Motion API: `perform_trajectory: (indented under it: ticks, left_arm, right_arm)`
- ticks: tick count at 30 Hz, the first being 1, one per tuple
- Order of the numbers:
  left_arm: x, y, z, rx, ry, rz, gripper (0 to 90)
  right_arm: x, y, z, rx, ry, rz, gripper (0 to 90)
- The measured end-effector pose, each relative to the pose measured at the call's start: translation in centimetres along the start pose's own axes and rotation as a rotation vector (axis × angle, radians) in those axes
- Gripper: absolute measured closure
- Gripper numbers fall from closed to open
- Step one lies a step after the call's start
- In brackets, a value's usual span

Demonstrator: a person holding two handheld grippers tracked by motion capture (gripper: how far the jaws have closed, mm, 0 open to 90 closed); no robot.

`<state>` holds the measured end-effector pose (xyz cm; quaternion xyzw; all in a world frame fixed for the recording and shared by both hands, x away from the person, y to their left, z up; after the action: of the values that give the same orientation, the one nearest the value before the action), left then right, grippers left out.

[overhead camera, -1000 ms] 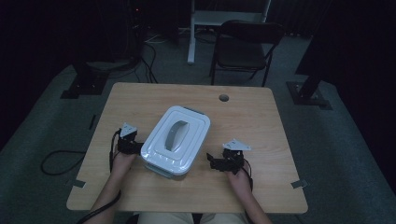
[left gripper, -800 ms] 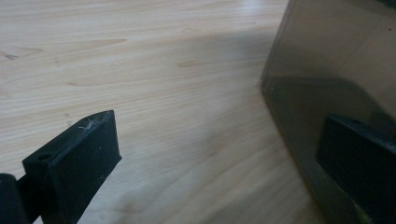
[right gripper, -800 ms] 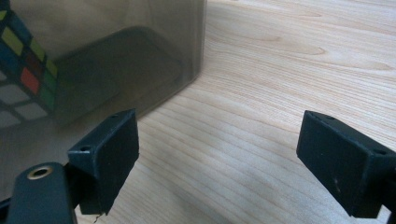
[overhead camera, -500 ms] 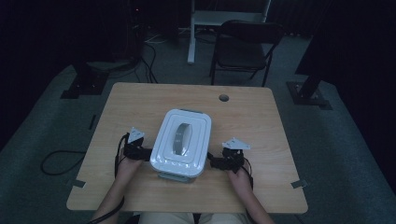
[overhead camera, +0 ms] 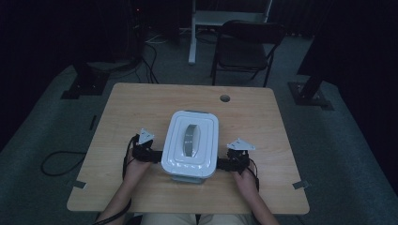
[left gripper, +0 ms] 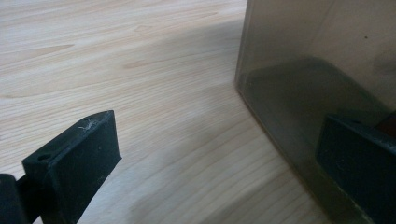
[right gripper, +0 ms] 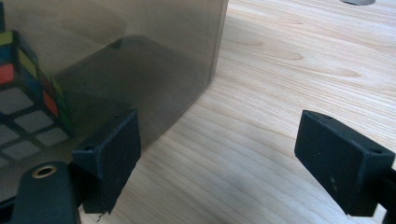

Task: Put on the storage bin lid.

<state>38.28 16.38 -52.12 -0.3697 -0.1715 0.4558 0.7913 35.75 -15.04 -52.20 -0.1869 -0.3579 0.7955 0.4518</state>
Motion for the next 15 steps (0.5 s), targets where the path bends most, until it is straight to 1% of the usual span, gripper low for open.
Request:
perform_trajectory:
  ticks: [5,7,8,11,12,15]
  left_arm:
    - [-0.7,-0.3,-0.3,0.005,0.002,-0.001,0.5]
    - [-1.1,-0.5,-0.5,0.01,0.006,-0.002,0.5]
    - [-1.2,-0.5,-0.6,0.01,0.006,-0.001,0.5]
    - [-1.8,-0.7,-0.8,0.016,0.006,-0.014,0.5]
    - [-2.0,-0.8,-0.8,0.021,0.017,-0.016,0.5]
    - [-2.6,-0.9,-1.1,0.022,0.028,-0.019,0.5]
  right_arm:
    - [-0.9,0.2,0.3,0.005,-0.016,-0.005,14.0]
    - [-1.1,0.4,0.4,0.004,-0.007,-0.001,14.0]
    - [-1.4,0.5,0.4,0.013,-0.002,0.001,14.0]
    - [-2.0,0.6,0.5,0.027,-0.005,0.005,14.0]
    - [-2.1,0.6,0.5,0.031,-0.003,0.002,14.0]
    - [-2.8,0.7,0.8,0.032,0.008,-0.002,14.5]
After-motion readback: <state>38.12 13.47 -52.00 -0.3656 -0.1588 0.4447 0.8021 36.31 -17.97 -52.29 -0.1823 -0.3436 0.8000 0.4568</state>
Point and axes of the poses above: each handheld gripper's, and its own axes: z roughly backward along the jaws, y roughly out of its underside, x roughly to its left, the point moved 3 cm from there along -z, roughly forward along the jaws, and after that the axes turned 8 degrees about x, right-handed, at the moved point
